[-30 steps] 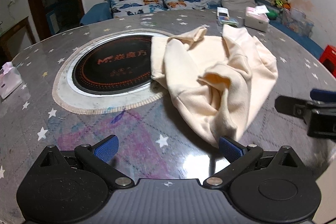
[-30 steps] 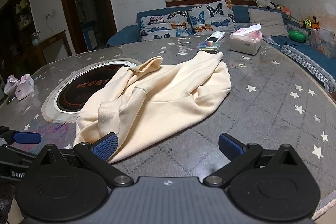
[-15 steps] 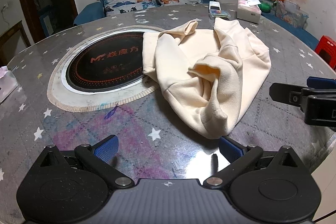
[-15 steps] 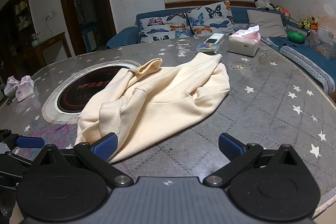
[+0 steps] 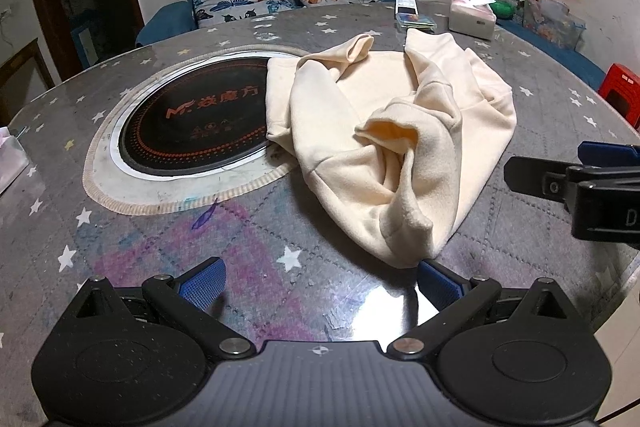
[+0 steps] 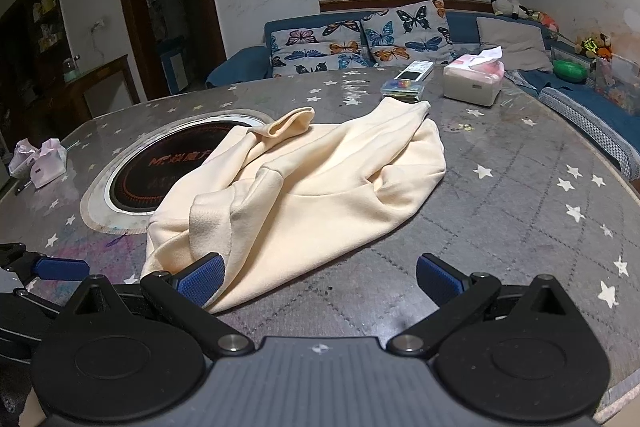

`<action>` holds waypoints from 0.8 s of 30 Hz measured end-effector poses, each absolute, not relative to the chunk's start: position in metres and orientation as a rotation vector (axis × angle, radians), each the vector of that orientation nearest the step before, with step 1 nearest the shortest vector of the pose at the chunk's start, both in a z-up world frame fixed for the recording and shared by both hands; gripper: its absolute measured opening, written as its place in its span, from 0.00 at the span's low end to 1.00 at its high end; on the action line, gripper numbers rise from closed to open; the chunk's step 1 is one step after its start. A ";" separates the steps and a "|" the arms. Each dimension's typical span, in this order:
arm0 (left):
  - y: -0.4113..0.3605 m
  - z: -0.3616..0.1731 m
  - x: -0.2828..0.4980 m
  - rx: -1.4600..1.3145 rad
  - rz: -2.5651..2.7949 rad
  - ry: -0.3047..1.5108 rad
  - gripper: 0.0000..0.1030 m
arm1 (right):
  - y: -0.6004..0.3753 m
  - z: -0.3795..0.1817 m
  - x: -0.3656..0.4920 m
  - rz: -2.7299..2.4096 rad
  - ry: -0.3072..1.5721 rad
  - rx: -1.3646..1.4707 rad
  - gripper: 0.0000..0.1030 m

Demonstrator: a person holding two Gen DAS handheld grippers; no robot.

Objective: Fold clothes
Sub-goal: 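Move both grippers toward the crumpled cream sweatshirt on the table, then grasp a sweatshirt edge with the left gripper while the right gripper grasps another edge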

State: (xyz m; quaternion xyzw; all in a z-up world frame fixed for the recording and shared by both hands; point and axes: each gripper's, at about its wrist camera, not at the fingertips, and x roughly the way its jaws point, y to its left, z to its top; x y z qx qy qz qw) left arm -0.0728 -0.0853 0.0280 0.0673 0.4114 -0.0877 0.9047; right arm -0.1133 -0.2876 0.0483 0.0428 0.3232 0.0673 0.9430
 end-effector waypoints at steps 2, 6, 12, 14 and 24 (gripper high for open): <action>-0.084 0.029 -0.071 0.136 -0.182 0.848 1.00 | -0.287 0.049 -0.111 0.141 0.660 0.080 1.00; -0.082 0.033 -0.067 0.132 -0.185 0.841 1.00 | -0.286 0.050 -0.106 0.148 0.660 0.067 1.00; -0.076 0.047 -0.059 0.125 -0.201 0.800 1.00 | -0.287 0.055 -0.095 0.159 0.655 0.048 0.99; -0.074 0.052 -0.054 0.125 -0.197 0.780 1.00 | -0.289 0.057 -0.090 0.165 0.654 0.052 0.99; -0.067 0.066 0.013 0.079 -0.189 0.715 0.88 | -0.307 0.069 -0.053 0.168 0.650 0.086 0.88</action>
